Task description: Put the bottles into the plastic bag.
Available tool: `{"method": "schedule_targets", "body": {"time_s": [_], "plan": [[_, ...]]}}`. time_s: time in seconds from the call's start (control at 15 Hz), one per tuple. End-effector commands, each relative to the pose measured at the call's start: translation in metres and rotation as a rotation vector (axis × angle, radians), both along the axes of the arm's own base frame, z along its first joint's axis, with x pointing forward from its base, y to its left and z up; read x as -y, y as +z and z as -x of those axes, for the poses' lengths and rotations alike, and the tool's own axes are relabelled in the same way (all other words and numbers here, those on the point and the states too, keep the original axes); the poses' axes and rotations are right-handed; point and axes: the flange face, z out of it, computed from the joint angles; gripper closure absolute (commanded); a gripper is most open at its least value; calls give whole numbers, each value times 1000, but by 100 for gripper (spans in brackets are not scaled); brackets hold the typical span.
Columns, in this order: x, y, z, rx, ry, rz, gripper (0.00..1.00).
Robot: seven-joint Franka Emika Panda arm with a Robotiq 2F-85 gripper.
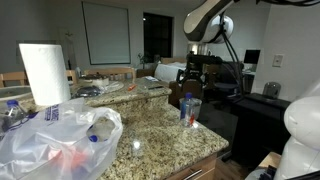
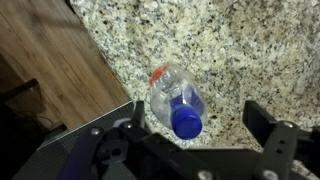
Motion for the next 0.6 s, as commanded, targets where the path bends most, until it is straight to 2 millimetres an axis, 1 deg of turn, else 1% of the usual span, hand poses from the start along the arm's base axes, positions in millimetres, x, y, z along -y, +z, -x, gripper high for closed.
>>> {"method": "schedule_targets", "body": {"time_s": [0.0,0.2,0.53], "plan": [[2,-5,-10,20,-7,7,26],[3,-12,-16,12,-3,8,47],[8,-24,-24,-14,-4,4,80]]}}
